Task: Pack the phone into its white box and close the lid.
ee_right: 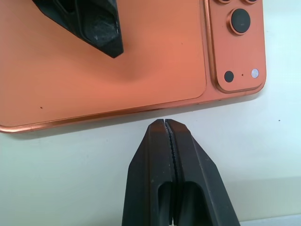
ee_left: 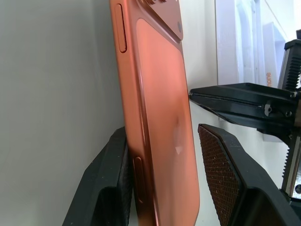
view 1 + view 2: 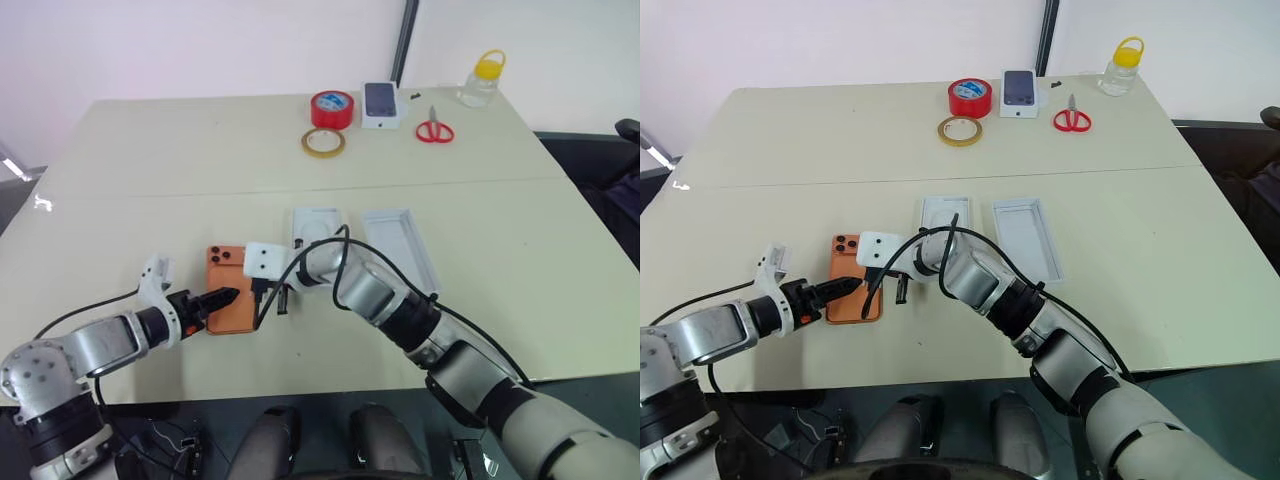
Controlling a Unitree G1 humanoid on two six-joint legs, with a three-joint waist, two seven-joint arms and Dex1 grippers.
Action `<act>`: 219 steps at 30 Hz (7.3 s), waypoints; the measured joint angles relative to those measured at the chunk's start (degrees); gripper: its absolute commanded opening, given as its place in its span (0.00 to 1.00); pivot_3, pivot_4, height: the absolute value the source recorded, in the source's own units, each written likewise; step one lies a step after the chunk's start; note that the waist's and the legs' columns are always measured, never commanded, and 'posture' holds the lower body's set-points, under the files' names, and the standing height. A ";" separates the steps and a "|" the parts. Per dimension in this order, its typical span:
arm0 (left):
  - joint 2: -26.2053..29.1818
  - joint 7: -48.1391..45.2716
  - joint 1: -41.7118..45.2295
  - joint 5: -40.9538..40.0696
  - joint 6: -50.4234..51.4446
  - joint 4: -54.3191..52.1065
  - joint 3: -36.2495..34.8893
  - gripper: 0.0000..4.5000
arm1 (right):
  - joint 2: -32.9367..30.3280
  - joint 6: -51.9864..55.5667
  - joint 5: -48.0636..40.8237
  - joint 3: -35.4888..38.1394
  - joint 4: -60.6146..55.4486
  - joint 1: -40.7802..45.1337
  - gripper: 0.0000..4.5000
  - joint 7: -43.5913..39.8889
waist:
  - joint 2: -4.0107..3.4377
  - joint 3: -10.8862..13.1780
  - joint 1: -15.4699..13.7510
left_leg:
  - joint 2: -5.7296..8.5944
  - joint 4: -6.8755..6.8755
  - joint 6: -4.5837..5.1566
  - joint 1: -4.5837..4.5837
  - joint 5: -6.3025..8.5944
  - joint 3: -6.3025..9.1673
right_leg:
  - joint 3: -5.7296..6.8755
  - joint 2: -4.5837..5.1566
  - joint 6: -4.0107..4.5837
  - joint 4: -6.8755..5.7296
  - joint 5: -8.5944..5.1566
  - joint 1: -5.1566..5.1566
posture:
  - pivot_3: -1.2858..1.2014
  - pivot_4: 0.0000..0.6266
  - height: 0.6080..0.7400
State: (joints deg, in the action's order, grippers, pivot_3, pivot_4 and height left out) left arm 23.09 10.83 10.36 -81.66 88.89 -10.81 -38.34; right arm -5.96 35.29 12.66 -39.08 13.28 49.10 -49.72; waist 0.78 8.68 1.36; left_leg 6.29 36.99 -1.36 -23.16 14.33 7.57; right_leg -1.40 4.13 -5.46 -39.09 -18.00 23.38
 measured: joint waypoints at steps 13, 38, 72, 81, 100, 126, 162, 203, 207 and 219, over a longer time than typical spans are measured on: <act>11.84 8.69 -9.74 -23.72 -17.06 -1.78 10.25 0.00 | -2.02 1.96 -0.53 1.19 -4.51 -0.90 0.00 -0.43 | -0.02 0.02 -0.04 | -0.01 -0.08 -0.01 -0.01 0.01 -0.04 | -0.06 0.01 0.02 0.04 -0.01 0.04 | 0.52 0.24 1.00; -0.55 16.99 15.52 -25.06 -35.40 10.94 33.52 0.00 | -26.00 9.40 -14.27 25.42 -24.45 -8.25 0.00 -3.98 | 0.17 0.16 -0.27 | -0.02 0.01 0.01 -0.28 0.00 -0.09 | -0.08 0.00 0.01 0.00 -0.01 0.06 | 0.52 0.24 1.00; 10.02 3.75 20.54 -8.82 -23.62 6.79 34.16 0.92 | -30.11 7.80 -13.95 21.67 -24.77 -9.75 0.00 -0.12 | 0.25 0.22 -0.49 | -0.02 0.02 0.01 -0.33 -0.01 -0.08 | -0.08 0.01 0.01 0.02 -0.01 0.08 | 0.52 0.24 1.00; 19.81 -12.88 21.15 21.66 -27.98 3.89 43.92 0.30 | -30.24 6.14 -8.28 14.34 -21.74 -9.78 0.00 0.96 | 0.23 0.26 -0.79 | 0.00 -0.02 0.00 -0.33 -0.01 -0.08 | -0.06 0.01 0.01 0.08 -0.01 0.06 | 0.52 0.24 1.00; 7.67 -38.32 28.93 56.13 -38.27 14.12 58.74 0.30 | -23.47 -0.11 0.40 10.14 -10.10 -7.23 0.00 1.53 | 0.25 0.28 -0.66 | 0.01 0.01 0.01 -0.34 -0.01 -0.03 | -0.01 0.01 -0.01 0.06 -0.01 0.05 | 0.52 0.24 1.00; -0.70 -43.47 26.80 58.70 -26.55 3.54 59.89 0.30 | -37.10 14.96 0.69 14.95 -34.73 -21.30 0.00 -3.34 | 0.26 0.27 -0.85 | 0.07 0.08 0.04 -0.35 0.01 0.03 | 0.04 0.06 -0.03 0.07 -0.02 -0.04 | 0.52 0.24 1.00; 12.89 -66.92 7.87 60.99 -61.61 -4.71 49.58 0.29 | -31.14 53.90 -20.77 35.23 -28.03 -11.81 0.96 7.07 | 0.15 0.35 -0.69 | 0.02 0.01 0.11 -0.36 0.05 -0.01 | 0.04 0.10 0.01 0.13 -0.01 -0.02 | 0.52 0.24 1.00; 12.77 -58.37 10.22 57.57 -62.87 5.97 32.74 0.29 | 1.55 35.06 -122.71 46.27 -17.62 -14.81 0.01 87.49 | 0.04 0.40 0.27 | -0.05 0.04 0.13 -0.34 0.02 -0.04 | 0.02 0.02 0.01 -0.03 0.00 0.02 | 0.52 0.24 1.00; 12.64 -58.73 10.24 57.58 -62.79 4.18 34.86 0.29 | 10.46 27.45 -123.85 44.50 -22.94 -21.63 0.01 101.76 | 0.01 0.40 1.22 | -0.06 0.03 0.13 -0.33 0.02 -0.03 | 0.00 0.00 0.01 -0.12 0.00 0.07 | 0.52 0.24 1.00; 10.41 -62.20 10.46 58.37 -61.61 1.17 44.49 0.29 | -0.97 27.66 -124.40 49.35 -22.44 -16.08 0.89 107.05 | -0.12 0.44 1.18 | -0.06 0.04 0.30 -0.29 0.11 -0.07 | -0.02 -0.04 0.01 -0.08 0.00 0.00 | 0.52 0.24 1.00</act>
State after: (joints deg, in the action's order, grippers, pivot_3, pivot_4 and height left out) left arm 33.49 -51.37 20.82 -23.28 27.28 -9.63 6.15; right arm -6.93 62.95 -111.75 10.27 -9.16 33.02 57.33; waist 0.66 9.11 2.54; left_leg 6.23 37.03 -1.06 -23.44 14.44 7.50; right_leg -1.42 4.08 -5.46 -39.18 -18.01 23.39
